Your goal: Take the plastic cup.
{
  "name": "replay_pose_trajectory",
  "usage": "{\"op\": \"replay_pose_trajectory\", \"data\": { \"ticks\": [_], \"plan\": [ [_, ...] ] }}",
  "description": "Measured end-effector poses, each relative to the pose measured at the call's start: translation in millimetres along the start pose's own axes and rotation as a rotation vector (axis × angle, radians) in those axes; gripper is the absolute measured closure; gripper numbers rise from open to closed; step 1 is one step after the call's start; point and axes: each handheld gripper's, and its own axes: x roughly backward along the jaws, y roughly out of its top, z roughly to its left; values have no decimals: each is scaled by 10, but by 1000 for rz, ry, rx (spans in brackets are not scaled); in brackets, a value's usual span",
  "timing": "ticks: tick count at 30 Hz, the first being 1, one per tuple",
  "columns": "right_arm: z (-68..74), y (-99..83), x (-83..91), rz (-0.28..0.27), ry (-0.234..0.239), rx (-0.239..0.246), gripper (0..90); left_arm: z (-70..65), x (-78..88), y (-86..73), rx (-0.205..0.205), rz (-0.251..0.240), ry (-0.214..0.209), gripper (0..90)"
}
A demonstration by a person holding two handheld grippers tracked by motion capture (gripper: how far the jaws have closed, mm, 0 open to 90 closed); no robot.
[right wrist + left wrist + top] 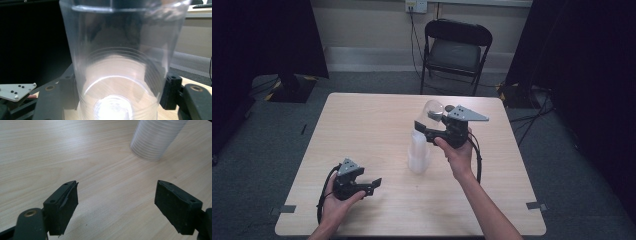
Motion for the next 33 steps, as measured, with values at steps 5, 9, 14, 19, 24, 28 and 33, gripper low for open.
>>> {"op": "replay_pose_trajectory", "data": {
  "ticks": [5,9,14,19,24,28,33],
  "plan": [
    [-38,22,74,1,-1,-16,337,13,-9,-10,10,-6,1,188],
    [-72,14,141,1,1,-24,336,16,-1,-12,19,-5,-5,188],
    [-132,-9,238,4,-7,-34,337,0,24,-7,-6,-16,3,188],
    [-157,-73,352,-3,-21,-51,335,-26,27,2,-23,-32,8,188],
    [-159,-155,448,0,-21,-66,336,-43,38,12,-30,-40,13,188],
    [-153,-190,541,-9,-20,-82,338,-57,48,16,-38,-46,14,188],
    [-130,-242,616,4,-1,-101,342,-72,40,18,-33,-53,3,184]
  ]
}}
